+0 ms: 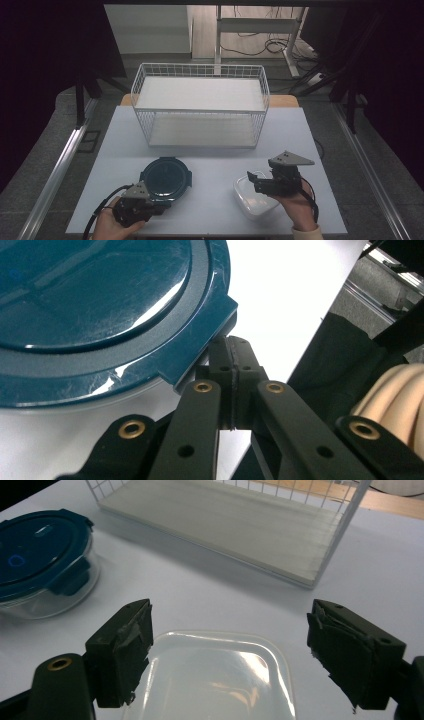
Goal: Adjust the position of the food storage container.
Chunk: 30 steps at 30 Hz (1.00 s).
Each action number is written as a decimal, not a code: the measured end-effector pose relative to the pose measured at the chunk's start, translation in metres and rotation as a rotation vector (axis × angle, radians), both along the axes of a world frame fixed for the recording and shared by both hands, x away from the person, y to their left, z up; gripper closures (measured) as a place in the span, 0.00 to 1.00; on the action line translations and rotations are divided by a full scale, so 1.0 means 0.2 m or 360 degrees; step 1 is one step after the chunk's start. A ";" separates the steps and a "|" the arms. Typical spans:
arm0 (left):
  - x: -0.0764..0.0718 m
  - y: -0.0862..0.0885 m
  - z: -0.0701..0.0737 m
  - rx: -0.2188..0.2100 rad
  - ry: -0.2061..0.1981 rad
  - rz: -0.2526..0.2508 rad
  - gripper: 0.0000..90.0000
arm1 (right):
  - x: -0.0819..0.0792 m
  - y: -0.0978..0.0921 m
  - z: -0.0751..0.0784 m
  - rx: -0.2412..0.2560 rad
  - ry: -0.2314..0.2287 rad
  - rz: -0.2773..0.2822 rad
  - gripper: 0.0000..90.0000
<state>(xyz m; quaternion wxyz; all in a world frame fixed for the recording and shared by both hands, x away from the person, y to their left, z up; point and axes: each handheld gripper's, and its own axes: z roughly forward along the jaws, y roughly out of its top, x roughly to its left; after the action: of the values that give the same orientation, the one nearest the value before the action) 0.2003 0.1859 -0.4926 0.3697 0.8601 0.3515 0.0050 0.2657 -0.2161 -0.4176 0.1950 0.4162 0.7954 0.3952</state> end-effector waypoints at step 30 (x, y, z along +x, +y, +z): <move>0.19 0.42 0.03 -0.0032 -0.0066 0.0680 1.00 | -0.05 0.11 0.04 -0.0008 -0.0035 0.0074 0.21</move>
<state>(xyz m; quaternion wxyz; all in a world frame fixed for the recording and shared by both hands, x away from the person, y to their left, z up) 0.2383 0.2704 -0.4866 0.3759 0.7619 0.5183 0.0975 0.2548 -0.1949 -0.4091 0.1955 0.3926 0.8036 0.4023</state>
